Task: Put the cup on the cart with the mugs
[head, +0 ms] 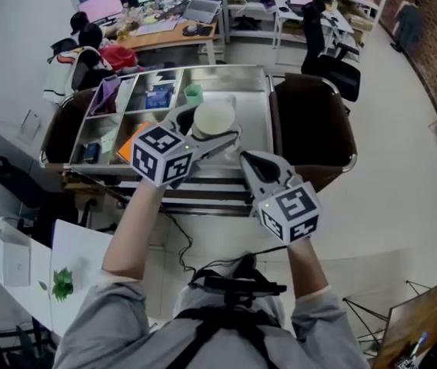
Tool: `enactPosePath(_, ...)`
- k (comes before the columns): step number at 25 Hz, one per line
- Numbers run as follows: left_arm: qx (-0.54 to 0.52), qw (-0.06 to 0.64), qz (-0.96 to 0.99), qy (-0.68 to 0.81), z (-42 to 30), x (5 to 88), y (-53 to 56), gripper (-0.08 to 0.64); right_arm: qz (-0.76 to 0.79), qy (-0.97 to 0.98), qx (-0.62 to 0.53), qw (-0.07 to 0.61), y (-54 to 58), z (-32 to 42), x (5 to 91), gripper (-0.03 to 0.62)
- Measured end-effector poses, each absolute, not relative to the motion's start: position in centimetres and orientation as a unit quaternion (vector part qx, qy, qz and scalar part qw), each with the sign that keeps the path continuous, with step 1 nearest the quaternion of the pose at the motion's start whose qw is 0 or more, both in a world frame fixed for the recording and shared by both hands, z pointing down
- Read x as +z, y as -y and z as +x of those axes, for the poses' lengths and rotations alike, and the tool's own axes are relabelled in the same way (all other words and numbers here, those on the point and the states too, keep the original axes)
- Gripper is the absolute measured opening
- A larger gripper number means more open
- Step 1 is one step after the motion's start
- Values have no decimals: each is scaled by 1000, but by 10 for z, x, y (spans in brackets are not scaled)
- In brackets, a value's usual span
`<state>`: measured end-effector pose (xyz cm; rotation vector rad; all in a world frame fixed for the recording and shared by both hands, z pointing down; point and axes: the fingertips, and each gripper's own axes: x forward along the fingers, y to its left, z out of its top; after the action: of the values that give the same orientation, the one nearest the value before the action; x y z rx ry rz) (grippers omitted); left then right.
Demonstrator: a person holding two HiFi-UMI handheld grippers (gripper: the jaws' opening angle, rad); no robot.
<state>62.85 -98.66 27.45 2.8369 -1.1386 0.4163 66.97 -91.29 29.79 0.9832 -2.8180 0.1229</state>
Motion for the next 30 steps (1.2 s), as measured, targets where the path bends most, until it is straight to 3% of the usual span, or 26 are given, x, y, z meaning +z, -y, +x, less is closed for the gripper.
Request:
enactPosePath(12, 147, 17, 913, 379, 646, 278, 1147, 419, 343, 934, 44, 88, 1030, 670, 288, 3)
enactPosePath(30, 159, 30, 904, 397, 650, 373, 1292, 419, 389, 908, 92, 124, 1135, 656, 323, 3)
